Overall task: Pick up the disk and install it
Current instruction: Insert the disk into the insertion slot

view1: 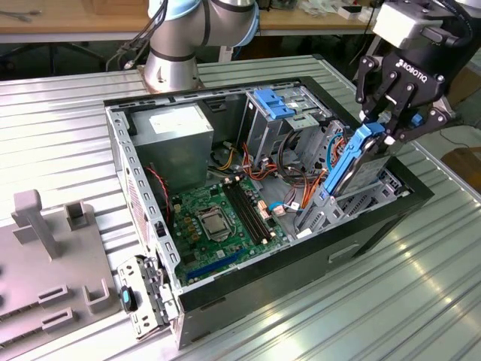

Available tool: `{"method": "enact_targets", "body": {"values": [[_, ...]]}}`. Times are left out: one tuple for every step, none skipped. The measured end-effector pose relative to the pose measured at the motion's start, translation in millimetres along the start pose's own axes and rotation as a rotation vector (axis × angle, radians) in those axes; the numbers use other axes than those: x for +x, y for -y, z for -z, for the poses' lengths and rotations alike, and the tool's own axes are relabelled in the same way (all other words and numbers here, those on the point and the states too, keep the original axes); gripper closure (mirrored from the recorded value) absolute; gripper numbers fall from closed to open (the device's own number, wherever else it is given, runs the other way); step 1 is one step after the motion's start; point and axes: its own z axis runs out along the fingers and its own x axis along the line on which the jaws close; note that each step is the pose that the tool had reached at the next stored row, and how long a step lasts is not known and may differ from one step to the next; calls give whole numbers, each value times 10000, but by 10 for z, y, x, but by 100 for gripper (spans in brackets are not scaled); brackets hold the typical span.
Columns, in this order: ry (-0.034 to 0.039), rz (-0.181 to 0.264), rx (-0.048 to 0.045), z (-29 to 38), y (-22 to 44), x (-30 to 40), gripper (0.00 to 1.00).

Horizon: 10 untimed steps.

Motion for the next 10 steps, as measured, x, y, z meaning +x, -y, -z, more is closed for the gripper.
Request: {"method": "enact_targets", "body": {"values": [[1, 0, 0, -22, -1, -1, 63], [21, -1, -1, -171, -5, -5, 63], [26, -1, -1, -223, -6, -7, 63], [30, -1, -1, -259, -7, -7, 63], [36, -1, -1, -325, -8, -9, 63], [58, -2, -1, -463, -12, -10, 63], [61, -2, -1, -488, -12, -10, 63], [63, -2, -1, -504, -13, -10, 63], [64, -2, -1, -520, -13, -10, 63], [67, -2, -2, -533, -13, -10, 63]]}}
